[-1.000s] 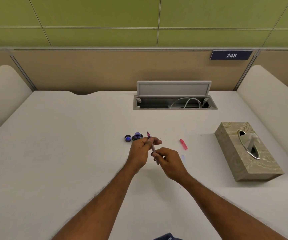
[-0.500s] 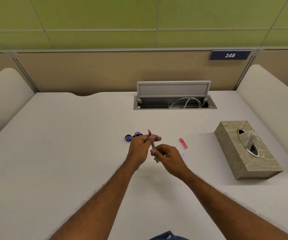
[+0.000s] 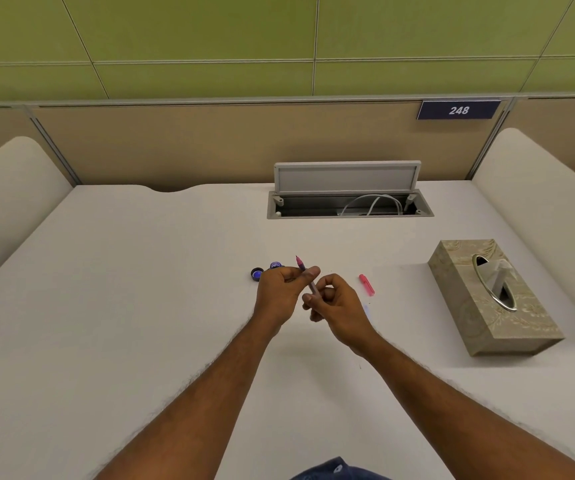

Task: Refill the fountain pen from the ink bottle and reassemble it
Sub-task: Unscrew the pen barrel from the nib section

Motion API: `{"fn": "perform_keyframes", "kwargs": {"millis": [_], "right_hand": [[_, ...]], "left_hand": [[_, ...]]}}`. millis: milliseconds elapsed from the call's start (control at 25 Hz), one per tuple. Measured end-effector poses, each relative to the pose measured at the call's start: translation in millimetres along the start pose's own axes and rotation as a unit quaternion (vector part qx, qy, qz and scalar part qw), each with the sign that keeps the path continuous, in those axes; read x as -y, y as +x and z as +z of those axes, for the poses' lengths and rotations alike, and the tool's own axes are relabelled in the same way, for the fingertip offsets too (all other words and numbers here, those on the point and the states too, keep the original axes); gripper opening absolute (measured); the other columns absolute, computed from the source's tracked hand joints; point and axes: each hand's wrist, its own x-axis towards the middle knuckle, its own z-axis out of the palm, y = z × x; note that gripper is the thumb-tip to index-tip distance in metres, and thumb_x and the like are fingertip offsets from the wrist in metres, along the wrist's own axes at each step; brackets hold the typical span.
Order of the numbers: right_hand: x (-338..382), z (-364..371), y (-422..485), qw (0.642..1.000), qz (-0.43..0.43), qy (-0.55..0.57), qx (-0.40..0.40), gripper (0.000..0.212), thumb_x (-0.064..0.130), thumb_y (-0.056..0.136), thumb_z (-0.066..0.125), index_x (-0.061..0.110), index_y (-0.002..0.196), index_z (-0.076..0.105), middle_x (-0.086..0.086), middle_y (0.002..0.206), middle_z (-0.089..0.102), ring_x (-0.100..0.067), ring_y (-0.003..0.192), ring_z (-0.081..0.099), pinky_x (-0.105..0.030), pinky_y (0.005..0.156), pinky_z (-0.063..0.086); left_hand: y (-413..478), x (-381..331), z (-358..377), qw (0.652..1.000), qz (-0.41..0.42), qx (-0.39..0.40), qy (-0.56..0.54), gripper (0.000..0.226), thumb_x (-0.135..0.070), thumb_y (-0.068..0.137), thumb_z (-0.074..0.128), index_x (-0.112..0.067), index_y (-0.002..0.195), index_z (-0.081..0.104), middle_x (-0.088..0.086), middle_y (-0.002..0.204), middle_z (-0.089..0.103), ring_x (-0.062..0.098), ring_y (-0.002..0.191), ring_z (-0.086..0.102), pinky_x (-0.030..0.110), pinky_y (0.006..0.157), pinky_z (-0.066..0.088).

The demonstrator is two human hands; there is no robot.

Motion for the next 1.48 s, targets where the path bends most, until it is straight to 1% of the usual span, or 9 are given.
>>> {"fn": "perform_keyframes", "kwargs": {"millis": [240, 400, 600, 720, 880, 1040, 1200, 1320, 1480], "right_hand": [[0.4, 3.3, -0.1, 1.000, -0.015, 0.013, 0.000, 0.028, 0.026, 0.102, 0.043, 0.018, 0.094, 0.069, -0.006, 0.075, 0.065, -0.018, 0.065, 0.045, -0.025, 0.059, 0.037], [-0.8, 4.5, 0.9, 1.000, -0.020, 0.007, -0.004, 0.017, 0.020, 0.097, 0.054, 0.005, 0.104, 0.058, -0.010, 0.082, 0.073, -0.020, 0.065, 0.060, -0.035, 0.066, 0.052], [-1.8, 5.6, 1.0, 1.000, -0.015, 0.019, -0.014, 0.017, 0.023, 0.098, 0.052, 0.010, 0.103, 0.062, -0.010, 0.076, 0.069, -0.019, 0.059, 0.044, -0.027, 0.055, 0.038], [-1.1, 6.6, 1.6, 0.999, -0.021, 0.008, -0.023, 0.027, 0.023, 0.101, 0.045, 0.013, 0.096, 0.069, -0.009, 0.079, 0.070, -0.020, 0.064, 0.050, -0.032, 0.061, 0.043], [-1.5, 6.9, -0.1, 0.999, -0.015, 0.009, -0.029, 0.017, 0.020, 0.096, 0.056, 0.006, 0.105, 0.055, -0.012, 0.079, 0.073, -0.015, 0.058, 0.058, -0.031, 0.060, 0.048], [-4.4, 9.6, 0.5, 0.999, -0.015, -0.005, -0.048, 0.019, 0.031, 0.098, 0.053, 0.015, 0.106, 0.060, -0.006, 0.070, 0.069, -0.006, 0.054, 0.048, -0.029, 0.060, 0.038], [-3.4, 10.3, -0.5, 0.998, -0.025, -0.001, -0.049, 0.037, 0.031, 0.103, 0.040, 0.010, 0.092, 0.068, -0.006, 0.070, 0.065, -0.010, 0.054, 0.040, -0.023, 0.053, 0.034], [-0.4, 9.6, -2.6, 0.998, -0.029, 0.006, -0.061, 0.034, 0.028, 0.103, 0.040, 0.014, 0.090, 0.069, -0.013, 0.073, 0.066, -0.011, 0.057, 0.047, -0.023, 0.054, 0.038], [1.0, 5.8, -1.2, 0.998, -0.016, 0.028, -0.052, 0.027, 0.028, 0.100, 0.048, 0.008, 0.099, 0.065, -0.014, 0.078, 0.070, -0.018, 0.060, 0.056, -0.029, 0.059, 0.047]], "left_hand": [[1.4, -3.1, 3.1, 0.999, -0.010, -0.032, 0.000, 0.035, -0.036, 0.081, 0.073, -0.004, 0.096, 0.074, 0.005, 0.082, 0.073, 0.016, 0.085, 0.069, 0.025, 0.083, 0.046], [2.8, -2.8, 2.7, 0.999, -0.014, -0.031, -0.012, 0.033, -0.036, 0.078, 0.076, -0.006, 0.092, 0.075, 0.001, 0.079, 0.073, 0.012, 0.085, 0.068, 0.019, 0.072, 0.045], [3.8, -0.7, 3.9, 1.000, -0.007, -0.028, -0.012, 0.029, -0.034, 0.078, 0.077, -0.007, 0.088, 0.076, 0.000, 0.078, 0.074, 0.003, 0.080, 0.067, 0.014, 0.069, 0.042], [5.5, -0.1, 4.6, 0.999, -0.010, -0.035, -0.010, 0.034, -0.037, 0.077, 0.077, -0.004, 0.083, 0.075, -0.001, 0.070, 0.071, 0.009, 0.074, 0.068, 0.017, 0.068, 0.043], [6.1, -0.6, 9.5, 0.999, -0.016, -0.032, -0.010, 0.034, -0.037, 0.077, 0.077, -0.004, 0.076, 0.072, -0.001, 0.062, 0.066, 0.010, 0.064, 0.064, 0.012, 0.054, 0.045], [7.2, -1.7, 12.7, 0.999, -0.023, -0.042, 0.002, 0.040, -0.042, 0.075, 0.077, -0.002, 0.079, 0.071, 0.002, 0.071, 0.070, 0.005, 0.073, 0.065, 0.017, 0.066, 0.044], [8.6, 2.1, 13.9, 0.999, -0.052, 0.008, -0.003, 0.058, -0.062, 0.072, 0.068, -0.008, 0.091, 0.068, 0.001, 0.093, 0.076, 0.016, 0.093, 0.070, 0.038, 0.091, 0.053], [5.5, 4.6, 9.6, 0.996, -0.028, 0.070, -0.038, 0.038, -0.045, 0.090, 0.059, -0.012, 0.106, 0.070, -0.002, 0.105, 0.074, 0.015, 0.103, 0.068, 0.038, 0.095, 0.051], [4.2, 6.3, 4.7, 0.999, 0.014, 0.046, -0.020, 0.024, -0.027, 0.095, 0.057, -0.013, 0.106, 0.073, -0.002, 0.102, 0.075, 0.009, 0.097, 0.068, 0.024, 0.084, 0.049]]}}
